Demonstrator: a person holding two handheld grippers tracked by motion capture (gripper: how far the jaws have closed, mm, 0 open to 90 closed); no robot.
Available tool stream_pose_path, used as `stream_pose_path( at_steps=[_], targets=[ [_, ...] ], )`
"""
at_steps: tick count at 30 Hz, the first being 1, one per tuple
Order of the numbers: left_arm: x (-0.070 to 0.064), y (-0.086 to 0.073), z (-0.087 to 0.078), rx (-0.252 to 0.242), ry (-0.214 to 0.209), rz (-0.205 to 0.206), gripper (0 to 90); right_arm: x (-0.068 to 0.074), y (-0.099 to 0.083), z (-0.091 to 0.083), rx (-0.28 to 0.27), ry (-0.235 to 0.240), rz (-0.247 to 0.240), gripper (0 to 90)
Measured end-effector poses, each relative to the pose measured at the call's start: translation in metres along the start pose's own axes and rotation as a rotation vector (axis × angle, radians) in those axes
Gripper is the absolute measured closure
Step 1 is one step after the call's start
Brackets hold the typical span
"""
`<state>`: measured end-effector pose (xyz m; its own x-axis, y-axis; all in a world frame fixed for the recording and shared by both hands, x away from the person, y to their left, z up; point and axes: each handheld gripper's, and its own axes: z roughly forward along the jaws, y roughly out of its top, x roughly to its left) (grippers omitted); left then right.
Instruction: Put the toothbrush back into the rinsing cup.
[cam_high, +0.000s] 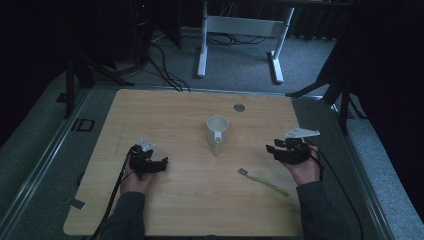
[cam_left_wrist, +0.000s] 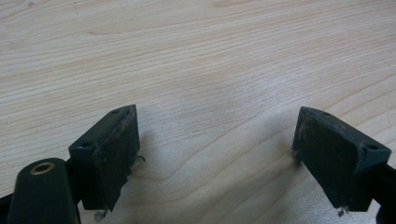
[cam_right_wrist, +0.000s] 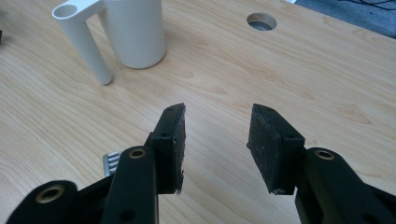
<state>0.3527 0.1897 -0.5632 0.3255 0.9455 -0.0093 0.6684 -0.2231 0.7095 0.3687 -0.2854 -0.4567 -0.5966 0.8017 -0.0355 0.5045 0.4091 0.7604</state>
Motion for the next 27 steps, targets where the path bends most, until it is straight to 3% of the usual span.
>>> stream_pose_path(
  at_steps=[10,27],
  targets=[
    [0.0,0.0,0.0,0.0,0.0,0.0,15.2,0.001,0.002,-0.004,0.021,-0.003,-0.032,55.5],
    [0.0,0.0,0.0,0.0,0.0,0.0,15.2,0.014,0.011,0.0,0.097,0.072,-0.139,55.4]
  ],
)
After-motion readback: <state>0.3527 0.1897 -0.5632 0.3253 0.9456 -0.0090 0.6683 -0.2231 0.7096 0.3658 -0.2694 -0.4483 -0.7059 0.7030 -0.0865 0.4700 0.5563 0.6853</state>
